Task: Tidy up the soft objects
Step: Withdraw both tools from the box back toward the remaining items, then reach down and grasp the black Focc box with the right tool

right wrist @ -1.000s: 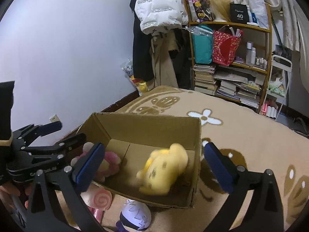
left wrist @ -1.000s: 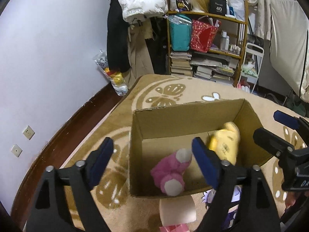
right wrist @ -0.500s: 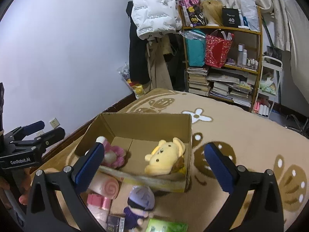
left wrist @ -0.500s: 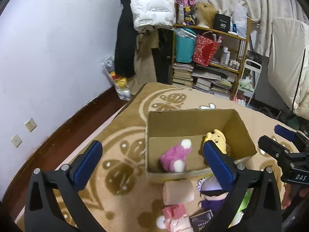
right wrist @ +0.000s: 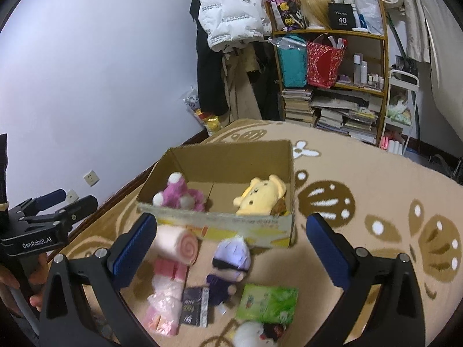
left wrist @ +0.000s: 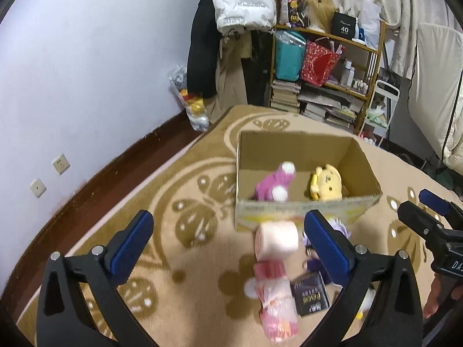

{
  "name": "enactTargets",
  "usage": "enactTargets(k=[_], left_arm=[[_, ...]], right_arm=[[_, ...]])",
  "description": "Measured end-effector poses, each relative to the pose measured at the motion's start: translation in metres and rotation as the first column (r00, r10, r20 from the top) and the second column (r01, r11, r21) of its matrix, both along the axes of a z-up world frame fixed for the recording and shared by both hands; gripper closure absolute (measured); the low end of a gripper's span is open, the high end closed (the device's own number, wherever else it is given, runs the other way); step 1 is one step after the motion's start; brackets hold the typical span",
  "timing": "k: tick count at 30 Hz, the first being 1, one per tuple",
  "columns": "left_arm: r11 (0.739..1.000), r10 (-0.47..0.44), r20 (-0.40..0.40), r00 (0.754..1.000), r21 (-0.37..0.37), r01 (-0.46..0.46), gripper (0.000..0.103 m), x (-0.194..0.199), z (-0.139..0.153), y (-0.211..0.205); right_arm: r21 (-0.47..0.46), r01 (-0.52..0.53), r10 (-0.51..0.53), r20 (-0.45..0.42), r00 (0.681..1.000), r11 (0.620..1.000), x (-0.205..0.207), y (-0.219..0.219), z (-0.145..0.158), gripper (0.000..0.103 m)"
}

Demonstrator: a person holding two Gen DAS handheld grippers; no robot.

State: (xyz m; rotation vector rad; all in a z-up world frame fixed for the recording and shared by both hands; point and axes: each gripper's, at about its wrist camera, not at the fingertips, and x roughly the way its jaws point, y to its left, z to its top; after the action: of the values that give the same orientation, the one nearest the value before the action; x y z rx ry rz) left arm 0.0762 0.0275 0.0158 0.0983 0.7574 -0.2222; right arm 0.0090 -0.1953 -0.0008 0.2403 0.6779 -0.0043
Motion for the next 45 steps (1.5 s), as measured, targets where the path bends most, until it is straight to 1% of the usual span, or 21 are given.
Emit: enactTargets(k=[3,7,9,11,13,15,19,22,24,28,34,38,41,45], left_arm=[[1.000,0.001,-0.020,1.000,0.012,-0.001,0.000,-0.008,-0.005,0.002],[1.000,-0.004,-0.038,0.999,0.029,0.005,0.000,-0.017,-0.011,0.003],[0.999,-0.007,-0.053,0.999,0.036,0.009,0.000,-0.020,-0.015,0.001],[0.999,-0.016,-0.069,0.997,0.051,0.020,0.000,-0.023,-0.020,-0.001],[0.997,-0.023,-0.072,0.997,0.069,0.028,0.000,-0.025,-0.024,-0.003],[0.995,-0.027,-0.079,0.997,0.089,0.034,0.000,-0.025,-0.028,-0.007],[0.995,-0.038,-0.119,0.992,0.082,0.048,0.000,-0.020,-0.037,-0.009],[0.994,-0.035,-0.136,0.990,0.096,0.048,0.000,-0.015,-0.045,-0.010],[0.993,-0.034,-0.164,0.986,0.102,0.051,0.000,-0.011,-0.053,-0.013],[0.993,-0.032,-0.212,0.977,0.103,0.055,0.000,-0.003,-0.068,-0.015],[0.993,-0.027,-0.271,0.962,0.102,0.057,0.000,0.007,-0.087,-0.021],[0.991,-0.023,-0.304,0.952,0.116,0.061,0.000,0.015,-0.101,-0.025],[0.991,-0.024,-0.330,0.944,0.114,0.065,0.000,0.018,-0.111,-0.027],[0.991,-0.035,-0.350,0.936,0.110,0.078,0.000,0.020,-0.119,-0.031]], right_arm=[[0.003,-0.013,0.013,-0.013,1.000,1.000,-0.006,0.010,-0.004,0.001],[0.006,-0.036,0.036,-0.040,0.999,0.999,-0.013,0.024,-0.014,0.006],[-0.001,-0.052,0.052,-0.064,0.997,0.999,-0.014,0.032,-0.021,0.014],[-0.003,-0.069,0.068,-0.086,0.994,0.998,-0.014,0.038,-0.027,0.019],[-0.008,-0.084,0.082,-0.111,0.990,0.996,-0.014,0.044,-0.035,0.028],[-0.009,-0.090,0.088,-0.133,0.987,0.996,-0.013,0.047,-0.042,0.033],[-0.001,-0.066,0.065,-0.167,0.984,0.998,-0.014,0.050,-0.058,0.035],[0.001,-0.080,0.079,-0.198,0.977,0.997,-0.011,0.053,-0.069,0.037],[0.011,-0.089,0.089,-0.215,0.972,0.996,-0.009,0.055,-0.075,0.040],[0.039,-0.101,0.107,-0.239,0.965,0.994,-0.003,0.057,-0.087,0.040],[0.049,-0.114,0.123,-0.280,0.952,0.992,0.004,0.063,-0.103,0.040],[0.071,-0.105,0.123,-0.310,0.943,0.992,0.009,0.063,-0.113,0.040],[0.109,-0.081,0.112,-0.322,0.940,0.991,0.010,0.059,-0.121,0.040],[0.129,-0.073,0.113,-0.335,0.936,0.989,0.013,0.059,-0.129,0.040]])
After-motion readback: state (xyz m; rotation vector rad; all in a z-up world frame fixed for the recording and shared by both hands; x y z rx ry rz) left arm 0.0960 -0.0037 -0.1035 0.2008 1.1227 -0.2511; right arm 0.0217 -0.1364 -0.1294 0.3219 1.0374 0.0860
